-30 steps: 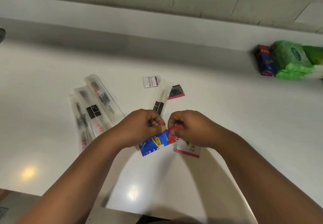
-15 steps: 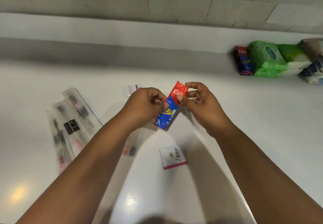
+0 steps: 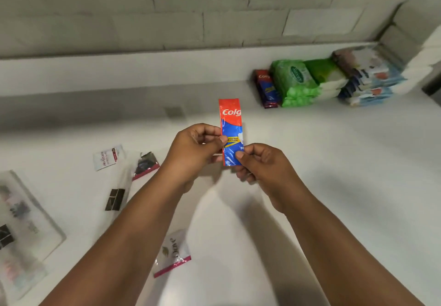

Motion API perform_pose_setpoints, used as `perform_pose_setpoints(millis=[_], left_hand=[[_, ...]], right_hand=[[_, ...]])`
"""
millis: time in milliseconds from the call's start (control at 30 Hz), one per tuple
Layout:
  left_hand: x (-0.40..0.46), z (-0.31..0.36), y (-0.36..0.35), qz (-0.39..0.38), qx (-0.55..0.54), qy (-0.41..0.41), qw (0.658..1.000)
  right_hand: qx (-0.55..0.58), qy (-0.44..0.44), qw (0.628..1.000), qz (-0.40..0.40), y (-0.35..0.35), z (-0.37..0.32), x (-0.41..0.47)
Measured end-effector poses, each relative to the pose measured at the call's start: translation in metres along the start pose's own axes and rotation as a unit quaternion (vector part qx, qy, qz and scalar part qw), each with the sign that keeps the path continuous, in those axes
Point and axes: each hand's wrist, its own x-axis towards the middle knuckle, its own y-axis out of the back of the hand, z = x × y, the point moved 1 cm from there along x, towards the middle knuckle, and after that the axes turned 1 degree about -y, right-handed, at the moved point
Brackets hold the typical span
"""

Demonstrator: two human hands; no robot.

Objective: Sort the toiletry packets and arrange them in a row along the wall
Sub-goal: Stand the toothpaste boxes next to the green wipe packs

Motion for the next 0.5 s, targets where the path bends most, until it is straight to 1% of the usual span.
perform_pose_setpoints(millis=[100, 333, 433, 500], left_hand=[[0.011, -0.003, -0.028, -0.013, -0.008, 0.022, 1.000], [0.065, 0.001, -0.089, -0.019, -0.036, 0.036, 0.999], [0.101, 0.002, -0.106, -0.008, -0.040, 0.038, 0.998], [0.128, 0.001, -0.115, 0.018, -0.036, 0.033, 0.999]], right_hand=[[0.006, -0.001, 0.999, 0.033, 0.026, 0.000, 0.012], [0.027, -0.018, 0.996, 0.088, 0.082, -0.002, 0.057], [0.057, -0.039, 0.991, 0.111, 0.099, -0.003, 0.078], [0.065, -0.052, 0.990, 0.115, 0.108, -0.002, 0.090]])
